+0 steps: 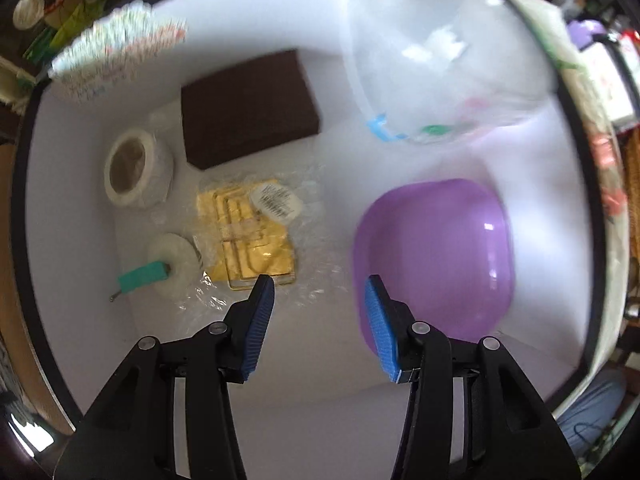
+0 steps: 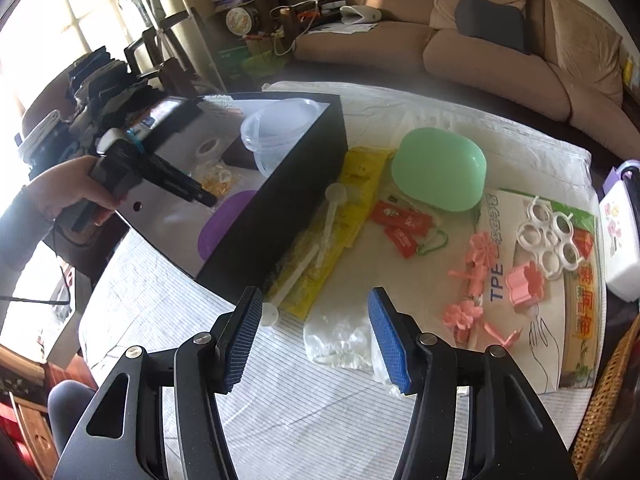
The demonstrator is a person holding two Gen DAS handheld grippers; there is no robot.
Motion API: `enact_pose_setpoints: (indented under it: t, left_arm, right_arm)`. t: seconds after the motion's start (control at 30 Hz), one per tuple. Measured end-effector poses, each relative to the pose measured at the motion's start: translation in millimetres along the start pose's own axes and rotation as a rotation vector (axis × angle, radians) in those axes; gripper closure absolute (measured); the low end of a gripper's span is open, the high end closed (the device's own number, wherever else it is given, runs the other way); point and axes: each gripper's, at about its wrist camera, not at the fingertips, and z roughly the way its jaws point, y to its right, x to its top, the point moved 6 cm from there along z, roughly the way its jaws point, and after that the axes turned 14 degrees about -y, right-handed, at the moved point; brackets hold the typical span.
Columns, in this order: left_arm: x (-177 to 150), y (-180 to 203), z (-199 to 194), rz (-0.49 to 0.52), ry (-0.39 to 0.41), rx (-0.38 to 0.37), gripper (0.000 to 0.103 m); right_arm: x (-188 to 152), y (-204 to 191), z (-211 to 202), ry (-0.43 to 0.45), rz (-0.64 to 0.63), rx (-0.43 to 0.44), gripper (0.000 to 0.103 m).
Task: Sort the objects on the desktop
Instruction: 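Withdraw both tools from the box back over the table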
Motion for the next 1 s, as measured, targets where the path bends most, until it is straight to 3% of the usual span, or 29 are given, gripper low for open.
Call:
enact_pose_setpoints:
  t: [0.07, 0.17, 0.27, 0.37, 0.43, 0.5, 0.73, 1.0]
  left_arm:
    - [-5.3, 8.8, -11.4, 0.032, 0.029, 0.012, 0.056]
    - [-18.6, 21.1, -37.6, 0.042, 0.139, 0.072, 0.053]
    - [-35.2, 41.9, -62.5, 0.053, 0.282, 0.06, 0.016]
    - [-54.1, 62.6, -76.1, 0.06, 0.372, 0.002, 0.0]
    - [-55.1, 70.4, -83.5, 0.038, 0.405, -0.022, 0.0]
    - [-59.1, 90.1, -79.9, 0.004, 0.424, -0.048, 0.0]
    - [-104.4, 137.6, -82.9, -0.102, 0.569, -0.094, 0.0]
    - [-122.1, 201.7, -50.4, -0.155, 0.582, -0.086, 0.0]
  right_arm:
    - [-2.1, 6.4, -1.0, 0.009, 0.02, 0.001, 0.046]
    - [-6.9, 11.8, -1.2, 0.015, 0.031, -0.002, 0.046]
    - [-16.0, 11.5, 1.4, 0.011, 0.011, -0.05, 0.042]
    - [-27.6, 18.5, 4.9, 0.019, 0.04, -0.067, 0.03]
    - [-35.2, 23.5, 8.7, 0.023, 0.07, -0.041, 0.012]
    - [-41.9, 26.6, 9.5, 0.037, 0.091, -0.027, 0.0]
    - [-63.4, 40.3, -5.4, 0.093, 0.159, -0.083, 0.0]
    - [-110.5, 69.8, -18.9, 0.112, 0.238, -0.163, 0.0]
